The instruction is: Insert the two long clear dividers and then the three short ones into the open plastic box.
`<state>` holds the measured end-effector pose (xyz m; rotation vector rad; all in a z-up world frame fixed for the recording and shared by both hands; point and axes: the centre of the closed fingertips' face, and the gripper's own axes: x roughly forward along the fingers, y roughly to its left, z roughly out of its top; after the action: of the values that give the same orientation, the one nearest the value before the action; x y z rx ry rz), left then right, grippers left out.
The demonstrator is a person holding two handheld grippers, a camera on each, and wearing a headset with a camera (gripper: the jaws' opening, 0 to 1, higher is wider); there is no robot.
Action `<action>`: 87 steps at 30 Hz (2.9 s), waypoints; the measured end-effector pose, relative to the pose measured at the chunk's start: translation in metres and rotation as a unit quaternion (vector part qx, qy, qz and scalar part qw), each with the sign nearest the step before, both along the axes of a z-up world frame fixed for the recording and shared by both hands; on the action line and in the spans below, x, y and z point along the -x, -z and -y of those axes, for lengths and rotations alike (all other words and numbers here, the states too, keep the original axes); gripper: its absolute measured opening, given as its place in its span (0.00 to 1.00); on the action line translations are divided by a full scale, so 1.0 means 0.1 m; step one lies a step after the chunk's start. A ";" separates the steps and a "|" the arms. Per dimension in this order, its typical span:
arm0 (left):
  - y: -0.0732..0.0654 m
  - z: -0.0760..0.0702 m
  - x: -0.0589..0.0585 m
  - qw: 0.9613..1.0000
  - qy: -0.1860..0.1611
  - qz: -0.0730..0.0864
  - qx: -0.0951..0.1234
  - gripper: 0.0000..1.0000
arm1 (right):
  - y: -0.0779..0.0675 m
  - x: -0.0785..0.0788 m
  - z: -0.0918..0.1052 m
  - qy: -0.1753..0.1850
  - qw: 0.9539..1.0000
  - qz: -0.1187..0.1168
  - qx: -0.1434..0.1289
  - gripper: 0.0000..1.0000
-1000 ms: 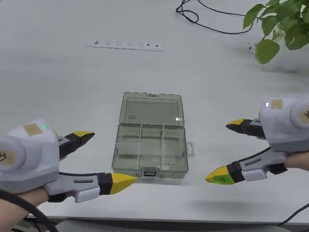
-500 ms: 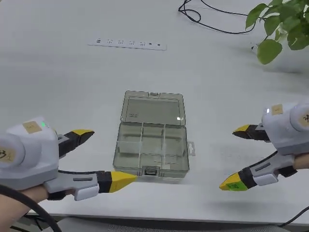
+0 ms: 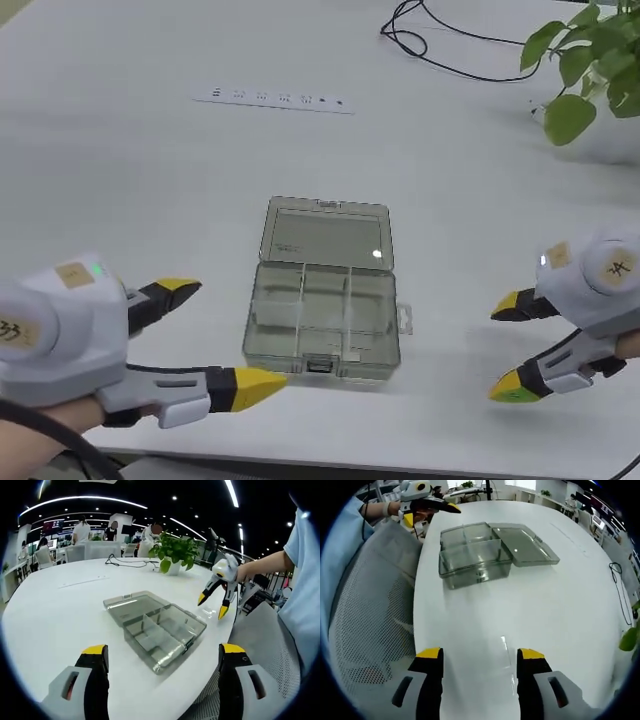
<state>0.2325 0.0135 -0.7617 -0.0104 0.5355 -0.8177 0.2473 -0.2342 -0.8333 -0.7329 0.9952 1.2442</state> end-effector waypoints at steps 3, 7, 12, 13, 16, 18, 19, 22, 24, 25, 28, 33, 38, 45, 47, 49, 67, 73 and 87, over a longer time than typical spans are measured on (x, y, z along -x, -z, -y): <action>0.00 0.00 -0.01 1.000 0.000 0.000 0.001 0.93 | 0.02 0.00 0.00 -0.015 1.000 -0.001 0.010 0.52; 0.00 0.00 -0.02 1.000 0.000 0.002 0.001 0.93 | 0.07 -0.02 0.04 -0.047 0.998 0.004 0.041 0.46; -0.01 0.00 -0.02 1.000 -0.003 0.003 0.004 0.92 | 0.10 -0.04 0.06 -0.055 0.997 0.001 0.047 0.43; -0.01 -0.01 -0.02 1.000 -0.003 0.002 0.004 0.92 | 0.12 -0.04 0.06 -0.060 0.997 0.002 0.051 0.42; -0.01 -0.02 -0.02 1.000 -0.005 0.003 0.005 0.92 | 0.14 -0.05 0.09 -0.072 0.995 0.007 0.063 0.41; -0.01 -0.02 -0.02 1.000 -0.006 0.003 0.006 0.92 | 0.19 -0.06 0.12 -0.083 0.994 0.011 0.072 0.40; -0.01 -0.02 -0.02 1.000 -0.007 0.003 0.006 0.92 | 0.20 -0.06 0.13 -0.087 0.993 0.010 0.077 0.40; -0.01 -0.03 -0.02 1.000 -0.008 0.003 0.007 0.92 | 0.23 -0.05 0.15 -0.104 0.990 0.017 0.090 0.39; -0.01 -0.04 -0.02 1.000 -0.009 0.003 0.008 0.92 | 0.24 -0.05 0.16 -0.106 0.990 0.018 0.093 0.39; -0.02 -0.04 -0.02 1.000 -0.009 0.004 0.008 0.92 | 0.24 -0.05 0.16 -0.106 0.990 0.018 0.094 0.39; -0.01 -0.04 -0.01 1.000 -0.009 0.003 0.007 0.92 | 0.23 -0.07 0.17 -0.111 0.989 0.022 0.097 0.37; -0.02 -0.05 -0.02 1.000 -0.011 0.005 0.008 0.92 | 0.24 -0.08 0.17 -0.118 0.987 0.029 0.104 0.36; -0.03 -0.04 -0.02 1.000 -0.011 0.007 0.009 0.92 | 0.23 -0.08 0.16 -0.120 0.987 0.030 0.105 0.33; -0.02 0.00 -0.01 1.000 -0.007 0.004 0.011 0.92 | 0.23 -0.08 0.16 -0.122 0.986 0.033 0.109 0.32; -0.02 0.01 -0.01 1.000 -0.006 0.004 0.011 0.91 | 0.23 -0.07 0.16 -0.126 0.985 0.037 0.109 0.32; -0.01 0.02 -0.02 1.000 -0.006 0.002 0.011 0.91 | 0.23 -0.07 0.15 -0.134 0.984 0.041 0.109 0.32; 0.08 0.02 -0.03 0.998 -0.037 -0.043 0.009 0.82 | -0.14 -0.17 -0.16 -0.102 0.987 0.118 0.047 0.32; 0.01 0.10 -0.08 0.998 -0.033 -0.050 0.000 0.76 | -0.39 -0.16 -0.37 -0.104 0.982 0.154 0.023 0.32; -0.13 0.69 -0.12 0.985 -0.012 -0.141 0.099 0.52 | -0.79 -0.15 -0.89 -0.149 0.961 0.233 0.001 0.32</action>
<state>0.2445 -0.0550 -0.7489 -0.3191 0.7180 -0.8482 0.2622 -0.1453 -0.7544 -1.1456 0.5088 1.2434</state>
